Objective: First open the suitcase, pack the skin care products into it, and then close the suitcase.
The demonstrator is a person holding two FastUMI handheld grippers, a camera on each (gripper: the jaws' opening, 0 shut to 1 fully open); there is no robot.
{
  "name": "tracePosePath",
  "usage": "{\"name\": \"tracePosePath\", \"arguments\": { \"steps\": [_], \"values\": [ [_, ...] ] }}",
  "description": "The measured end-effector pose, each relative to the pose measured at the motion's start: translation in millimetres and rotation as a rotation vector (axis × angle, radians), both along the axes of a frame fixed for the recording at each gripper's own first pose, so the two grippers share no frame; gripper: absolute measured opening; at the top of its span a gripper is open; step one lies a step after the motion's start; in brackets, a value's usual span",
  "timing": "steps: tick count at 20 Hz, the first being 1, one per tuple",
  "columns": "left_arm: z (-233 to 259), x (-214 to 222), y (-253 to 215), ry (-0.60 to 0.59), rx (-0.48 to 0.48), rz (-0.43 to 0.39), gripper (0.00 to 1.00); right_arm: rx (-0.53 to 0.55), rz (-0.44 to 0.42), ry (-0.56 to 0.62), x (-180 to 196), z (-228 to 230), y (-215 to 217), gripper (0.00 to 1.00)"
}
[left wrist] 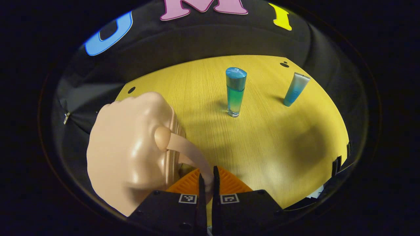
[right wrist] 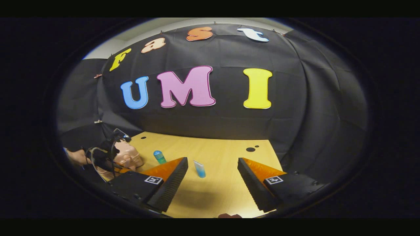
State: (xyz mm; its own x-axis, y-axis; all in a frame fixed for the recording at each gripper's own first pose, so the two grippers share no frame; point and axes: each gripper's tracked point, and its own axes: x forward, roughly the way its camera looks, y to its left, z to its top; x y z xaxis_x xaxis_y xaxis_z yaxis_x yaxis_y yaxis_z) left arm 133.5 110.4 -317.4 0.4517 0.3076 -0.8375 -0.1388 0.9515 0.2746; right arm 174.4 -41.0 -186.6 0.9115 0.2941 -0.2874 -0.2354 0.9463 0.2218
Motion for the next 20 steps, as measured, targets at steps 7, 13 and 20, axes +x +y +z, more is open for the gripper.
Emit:
{"name": "tracePosePath", "arguments": {
  "steps": [7,13,20],
  "values": [
    [90.4,1.9,4.4,-0.093,-0.083,-0.070,0.10,-0.036,-0.050,-0.011,-1.7,9.5,27.5,0.97],
    [211.8,-18.2,78.4,-0.261,-0.197,-0.068,0.10,-0.029,-0.122,-0.043,2.7,48.9,86.2,0.96],
    [292.5,-59.8,278.4,-0.348,0.072,-0.043,0.10,-0.042,-0.143,-0.115,8.5,92.7,156.6,0.97]
  ]
}}
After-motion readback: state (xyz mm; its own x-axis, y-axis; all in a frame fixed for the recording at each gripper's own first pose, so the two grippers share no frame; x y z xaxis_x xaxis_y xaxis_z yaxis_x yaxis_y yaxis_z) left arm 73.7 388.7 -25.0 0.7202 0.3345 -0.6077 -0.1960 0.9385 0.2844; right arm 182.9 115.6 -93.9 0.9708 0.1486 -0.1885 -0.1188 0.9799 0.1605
